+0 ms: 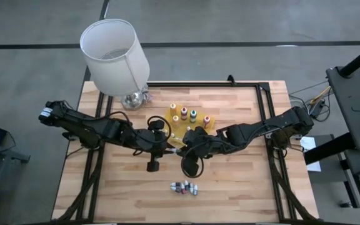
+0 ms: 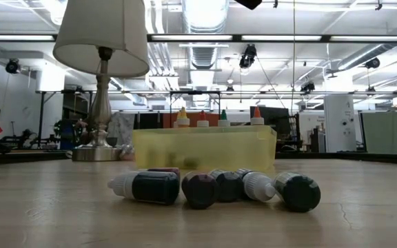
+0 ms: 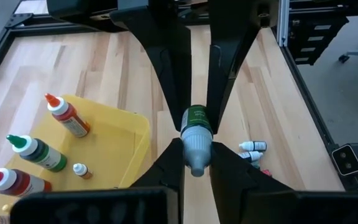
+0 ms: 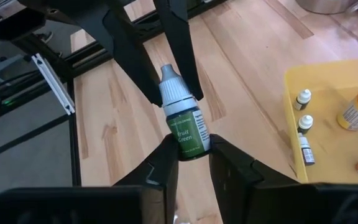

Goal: Pick & Place food coloring
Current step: Put the small green food coloring bottle into the yellow bin

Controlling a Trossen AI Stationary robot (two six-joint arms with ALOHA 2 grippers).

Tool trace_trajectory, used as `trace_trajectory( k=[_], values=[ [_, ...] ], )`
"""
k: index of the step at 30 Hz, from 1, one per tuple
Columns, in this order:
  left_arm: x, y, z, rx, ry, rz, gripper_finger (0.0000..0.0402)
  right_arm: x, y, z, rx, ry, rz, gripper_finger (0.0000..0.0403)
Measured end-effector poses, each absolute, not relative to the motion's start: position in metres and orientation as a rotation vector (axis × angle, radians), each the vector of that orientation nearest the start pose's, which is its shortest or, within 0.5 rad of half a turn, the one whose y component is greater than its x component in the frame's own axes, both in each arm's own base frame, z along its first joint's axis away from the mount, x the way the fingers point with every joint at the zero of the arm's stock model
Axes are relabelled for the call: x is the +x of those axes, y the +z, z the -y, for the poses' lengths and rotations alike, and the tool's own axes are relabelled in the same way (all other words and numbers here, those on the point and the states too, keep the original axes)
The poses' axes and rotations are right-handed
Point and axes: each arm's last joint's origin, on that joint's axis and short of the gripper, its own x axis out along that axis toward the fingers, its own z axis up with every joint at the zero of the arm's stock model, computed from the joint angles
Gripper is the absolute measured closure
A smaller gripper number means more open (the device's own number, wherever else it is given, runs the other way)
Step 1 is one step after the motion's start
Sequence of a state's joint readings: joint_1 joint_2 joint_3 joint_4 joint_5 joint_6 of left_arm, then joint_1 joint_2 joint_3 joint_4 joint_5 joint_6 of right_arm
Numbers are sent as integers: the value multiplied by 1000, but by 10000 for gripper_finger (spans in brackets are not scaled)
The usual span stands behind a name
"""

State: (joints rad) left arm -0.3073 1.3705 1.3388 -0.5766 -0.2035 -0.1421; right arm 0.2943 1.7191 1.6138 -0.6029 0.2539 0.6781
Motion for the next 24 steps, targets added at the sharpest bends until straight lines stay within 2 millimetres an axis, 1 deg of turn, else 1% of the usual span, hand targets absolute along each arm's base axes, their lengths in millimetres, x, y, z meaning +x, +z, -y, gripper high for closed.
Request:
trace_trajectory(
  k=[3,10,14,18,24],
  values=[
    [281,360,83,16,-58,-594,372,368,337,-104,465,-188,-658,309],
    [282,359,81,18,-47,-593,373,367,341,-103,494,-186,-633,233],
    [281,358,78,28,-40,-612,373,363,348,-103,511,-171,-616,198],
    [278,352,71,41,-15,-688,373,350,368,-99,532,-149,-562,180],
    [274,347,53,33,30,-794,373,318,404,-89,576,-127,-465,179]
  ],
)
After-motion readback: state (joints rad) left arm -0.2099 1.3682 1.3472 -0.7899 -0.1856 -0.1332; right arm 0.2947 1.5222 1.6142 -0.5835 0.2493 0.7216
